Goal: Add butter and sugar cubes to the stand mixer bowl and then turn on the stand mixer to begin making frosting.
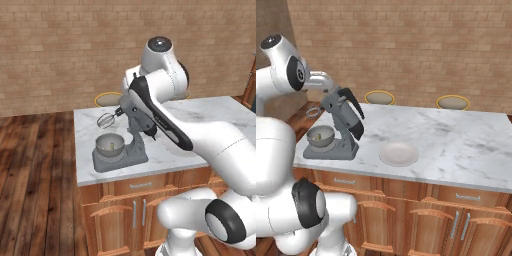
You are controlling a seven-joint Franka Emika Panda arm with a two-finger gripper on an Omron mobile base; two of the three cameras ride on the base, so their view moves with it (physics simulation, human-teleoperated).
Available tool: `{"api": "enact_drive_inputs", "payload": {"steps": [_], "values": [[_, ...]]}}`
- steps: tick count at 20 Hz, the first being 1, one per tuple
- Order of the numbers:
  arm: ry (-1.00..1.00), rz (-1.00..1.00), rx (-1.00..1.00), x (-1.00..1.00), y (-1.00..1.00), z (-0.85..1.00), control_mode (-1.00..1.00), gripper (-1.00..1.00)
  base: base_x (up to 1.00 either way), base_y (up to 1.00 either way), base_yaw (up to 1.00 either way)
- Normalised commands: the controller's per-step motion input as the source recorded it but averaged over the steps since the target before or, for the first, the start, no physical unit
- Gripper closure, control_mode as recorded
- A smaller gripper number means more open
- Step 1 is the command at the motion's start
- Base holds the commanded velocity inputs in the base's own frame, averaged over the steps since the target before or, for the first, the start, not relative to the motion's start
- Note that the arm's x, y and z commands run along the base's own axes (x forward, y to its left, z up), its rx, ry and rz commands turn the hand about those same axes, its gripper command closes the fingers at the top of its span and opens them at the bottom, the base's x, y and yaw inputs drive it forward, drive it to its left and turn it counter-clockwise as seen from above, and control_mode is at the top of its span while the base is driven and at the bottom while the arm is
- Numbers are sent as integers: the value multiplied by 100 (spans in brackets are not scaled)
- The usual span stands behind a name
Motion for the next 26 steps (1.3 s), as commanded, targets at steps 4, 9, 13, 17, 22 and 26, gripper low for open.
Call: {"api": "enact_drive_inputs", "payload": {"steps": [4, 9, 13, 17, 22, 26], "values": [[1, -1, -11, 39, 0, -26, -100, -100, 0, 0, 0], [1, -1, -6, 41, 0, -10, -100, -100, 0, 0, 0], [3, 0, -3, 47, 0, -7, -100, -100, 0, 0, 0], [4, 0, -3, 42, 0, -14, -100, -100, 0, 0, 0], [6, 0, -4, 38, 0, -21, -100, -100, 0, 0, 0], [6, 0, -4, 34, 0, -14, -100, -100, 0, 0, 0]]}}
